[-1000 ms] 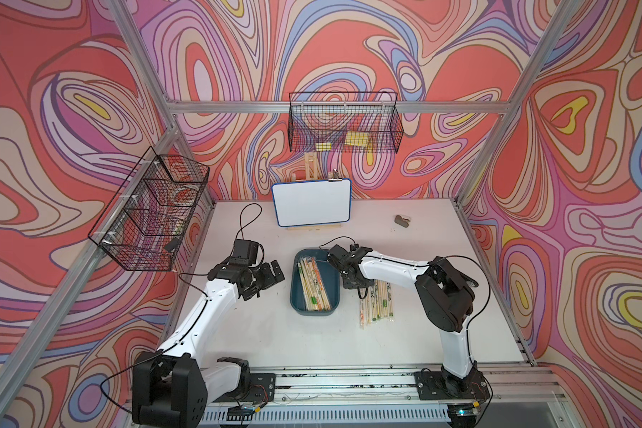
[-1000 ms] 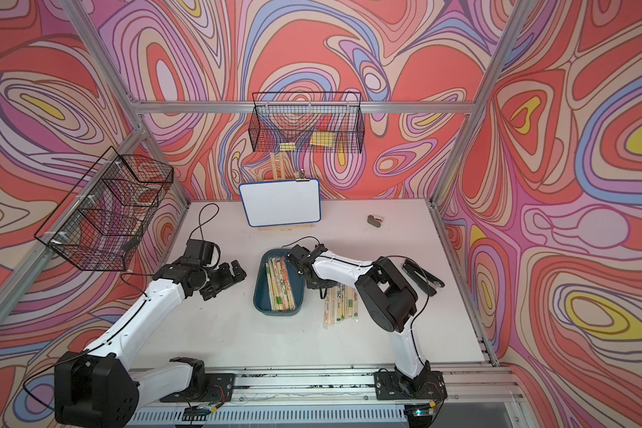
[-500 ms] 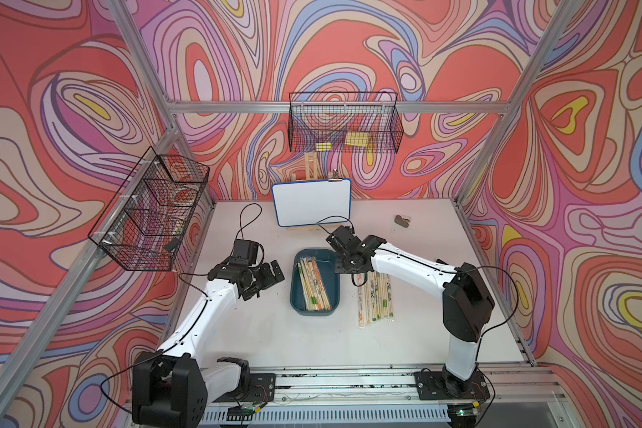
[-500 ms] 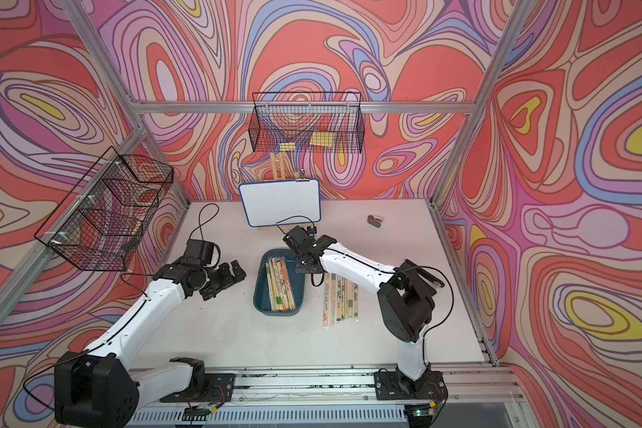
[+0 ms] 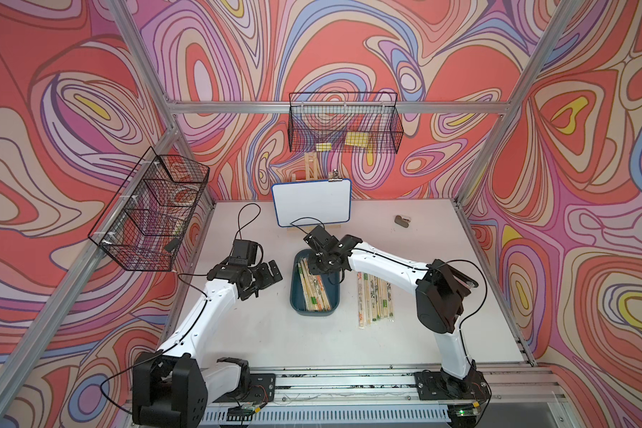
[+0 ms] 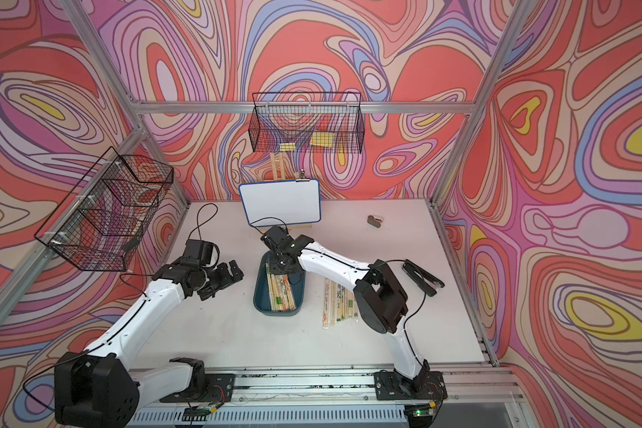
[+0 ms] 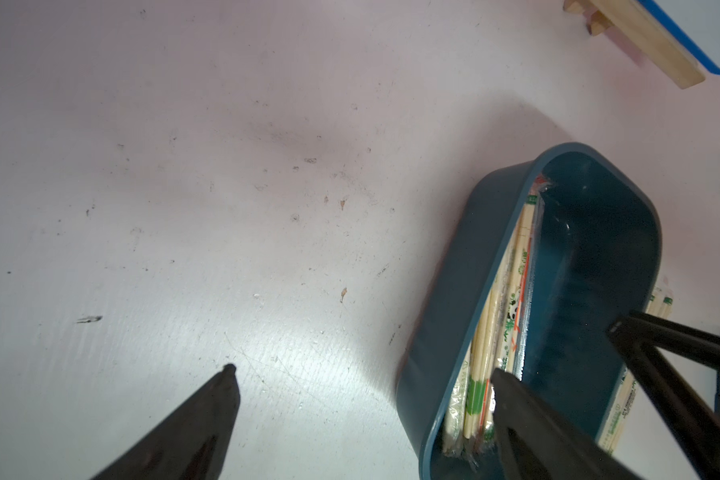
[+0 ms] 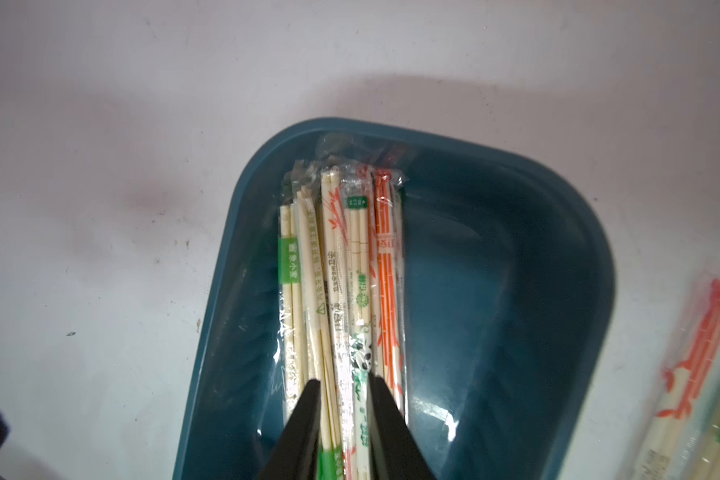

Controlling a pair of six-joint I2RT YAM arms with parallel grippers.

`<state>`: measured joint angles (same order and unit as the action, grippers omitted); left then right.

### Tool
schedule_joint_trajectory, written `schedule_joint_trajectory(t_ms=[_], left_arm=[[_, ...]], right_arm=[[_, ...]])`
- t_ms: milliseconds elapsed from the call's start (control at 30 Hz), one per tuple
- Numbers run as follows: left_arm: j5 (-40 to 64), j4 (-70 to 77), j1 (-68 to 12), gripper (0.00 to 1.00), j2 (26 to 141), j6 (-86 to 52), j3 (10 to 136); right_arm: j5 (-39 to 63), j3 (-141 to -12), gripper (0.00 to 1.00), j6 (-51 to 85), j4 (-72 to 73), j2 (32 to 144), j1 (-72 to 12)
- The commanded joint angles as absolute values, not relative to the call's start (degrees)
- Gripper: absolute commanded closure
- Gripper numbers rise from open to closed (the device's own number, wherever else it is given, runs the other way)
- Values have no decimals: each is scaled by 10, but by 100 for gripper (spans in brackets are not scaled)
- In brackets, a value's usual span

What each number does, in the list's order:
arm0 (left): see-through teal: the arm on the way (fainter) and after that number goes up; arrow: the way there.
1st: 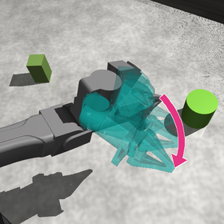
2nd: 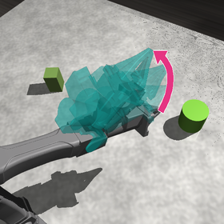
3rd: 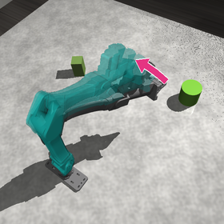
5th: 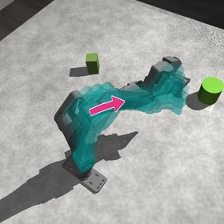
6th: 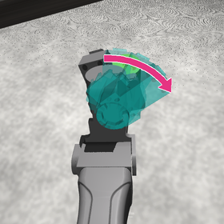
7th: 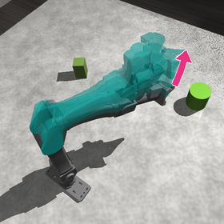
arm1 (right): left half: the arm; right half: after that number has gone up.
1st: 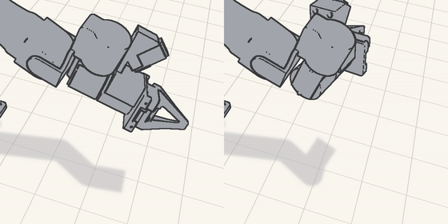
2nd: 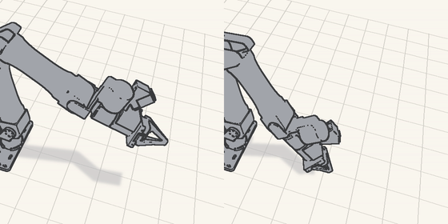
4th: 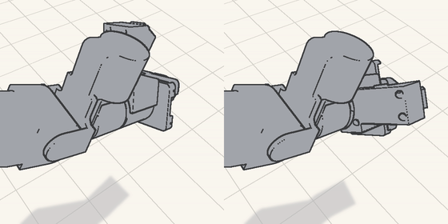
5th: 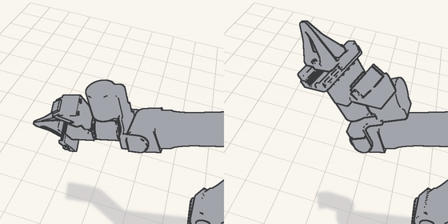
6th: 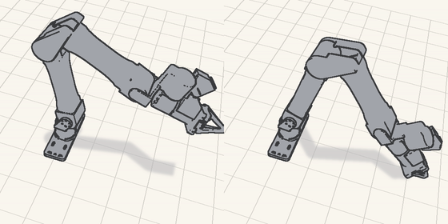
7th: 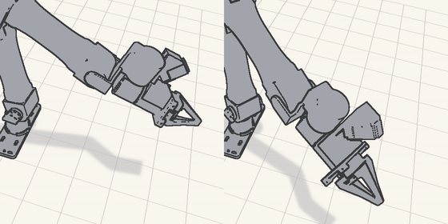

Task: Take the paired disposable chopsticks out of the storage box
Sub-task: Pick up the paired disposable chopsticks from the storage box.

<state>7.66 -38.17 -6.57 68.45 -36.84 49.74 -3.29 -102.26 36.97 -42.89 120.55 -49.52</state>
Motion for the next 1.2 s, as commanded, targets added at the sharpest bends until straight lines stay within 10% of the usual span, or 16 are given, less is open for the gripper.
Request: schedule_joint_trajectory(t_ms=[0,1167], left_arm=[[67,-400,-61,0,684,-359,501],[79,-401,-60,0,675,-359,499]], right_arm=[[-14,-1044,75,364,-431,1235,-506],[-86,-1073,78,356,-468,1324,-511]])
